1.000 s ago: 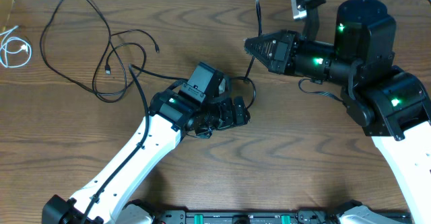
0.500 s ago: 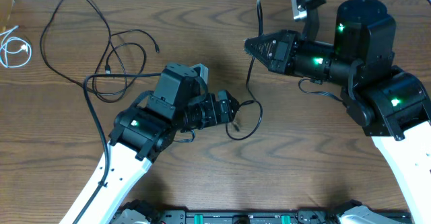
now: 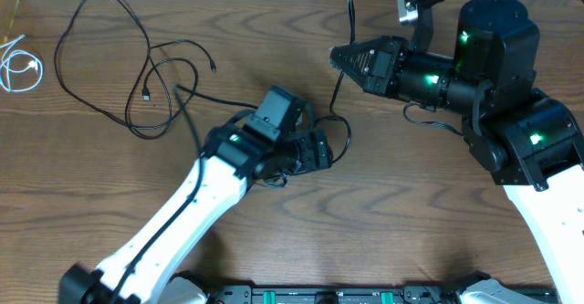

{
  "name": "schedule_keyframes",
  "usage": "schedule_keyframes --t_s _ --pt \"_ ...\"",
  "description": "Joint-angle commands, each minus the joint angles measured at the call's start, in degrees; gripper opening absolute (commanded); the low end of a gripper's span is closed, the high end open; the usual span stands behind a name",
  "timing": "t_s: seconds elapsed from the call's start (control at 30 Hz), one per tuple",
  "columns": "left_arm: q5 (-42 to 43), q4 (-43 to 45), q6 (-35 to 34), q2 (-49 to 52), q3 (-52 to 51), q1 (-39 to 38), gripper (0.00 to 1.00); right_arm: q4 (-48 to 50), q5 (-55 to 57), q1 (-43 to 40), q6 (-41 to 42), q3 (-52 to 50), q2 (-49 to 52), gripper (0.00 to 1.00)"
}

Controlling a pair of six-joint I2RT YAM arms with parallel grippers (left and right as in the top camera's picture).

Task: Untangle cables

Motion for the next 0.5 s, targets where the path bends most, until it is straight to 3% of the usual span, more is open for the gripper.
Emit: schedule_keyframes --t_s 0.0,0.1,0.23,0.47 --pt "-3.1 -1.2 -0.1 4.0 -0.2 -0.2 0.82 0.2 2.1 0.4 0.6 0.5 -0.7 0.01" --pt "-3.5 -2.1 0.5 6.7 -0.2 -0.2 0.76 -0.8 5.1 0.3 0.6 0.5 -0.7 0.02" --pt "-7.4 -5.0 0.9 6.6 -0.2 -0.1 0.76 -6.7 15.1 -1.3 0.6 0.5 -0.7 0.02" --pt "-18.0 -16.0 0.9 3.9 -0.2 3.2 0.74 -23.7 46.5 -8.0 0.6 0.5 -0.7 0.01"
